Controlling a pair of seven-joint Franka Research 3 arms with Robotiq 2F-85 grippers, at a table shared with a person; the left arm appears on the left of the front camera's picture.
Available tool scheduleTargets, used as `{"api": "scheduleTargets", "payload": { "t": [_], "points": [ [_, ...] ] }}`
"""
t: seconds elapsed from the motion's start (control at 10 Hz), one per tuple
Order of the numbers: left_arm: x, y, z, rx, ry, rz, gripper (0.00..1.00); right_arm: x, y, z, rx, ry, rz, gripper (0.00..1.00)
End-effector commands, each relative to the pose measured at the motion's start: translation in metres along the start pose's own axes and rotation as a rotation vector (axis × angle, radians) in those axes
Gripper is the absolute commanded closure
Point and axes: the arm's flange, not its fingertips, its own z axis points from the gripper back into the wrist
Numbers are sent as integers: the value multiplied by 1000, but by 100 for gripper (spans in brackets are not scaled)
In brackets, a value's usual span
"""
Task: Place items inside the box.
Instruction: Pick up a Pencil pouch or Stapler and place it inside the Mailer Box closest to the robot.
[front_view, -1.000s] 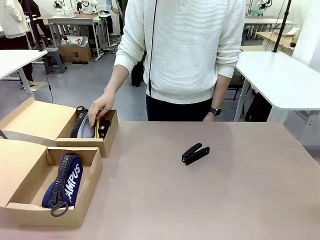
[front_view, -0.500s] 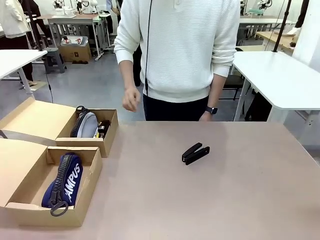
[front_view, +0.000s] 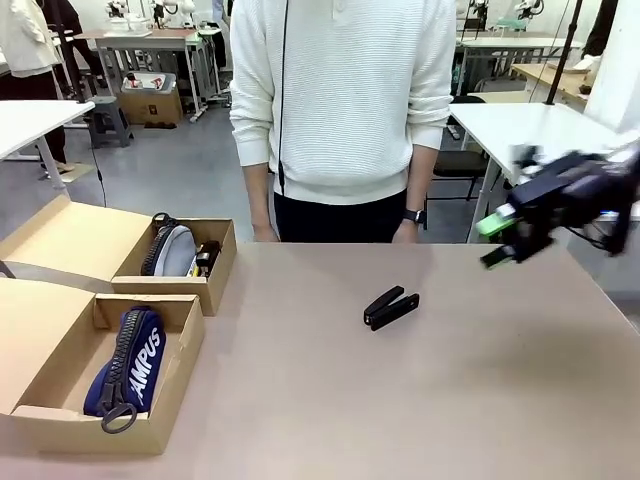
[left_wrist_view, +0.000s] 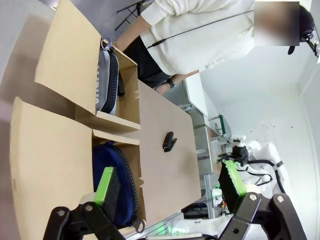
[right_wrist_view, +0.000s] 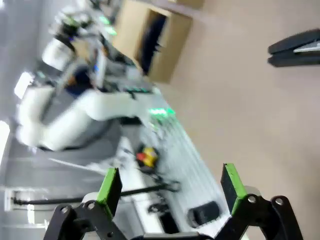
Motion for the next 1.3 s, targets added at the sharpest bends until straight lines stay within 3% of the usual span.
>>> {"api": "scheduleTargets", "payload": {
  "t": [0.0,0.1,0.2,0.3,0.4,0.5,0.6,0.8,0.9,1.0,1.1,1.2],
  "points": [
    [0,-1,0,-28,-19,-22,0,30,-22,-8,-346,177,324,0],
    [0,-1,0,-28,-19,-22,0,26,-14,-26,-119,222,314,0],
    [0,-1,0,-28,-19,-22,0,28,-9,-19,-105,104,84,0],
    [0,-1,0,-28,-19,-22,0,28,-9,-19,-105,104,84,0],
    [0,-1,0,-28,-19,-22,0,39,-14,-36,-145,200,183,0],
    [0,-1,0,-28,-19,-22,0,56,-9,-60,-185,498,443,0],
    [0,-1,0,-28,-19,-22,0,81,-12,-92,-393,635,613,0],
    [0,-1,0,-28,-19,-22,0,109,-17,-130,-594,629,929,0],
    [0,-1,0,-28,-19,-22,0,112,-20,-144,-693,567,1035,0],
    [0,-1,0,-28,-19,-22,0,114,-30,-161,-810,534,1013,0],
    [0,-1,0,-28,-19,-22,0,119,-41,-172,-829,472,977,0],
    [0,-1,0,-28,-19,-22,0,119,-48,-171,-902,503,800,0]
  ]
}}
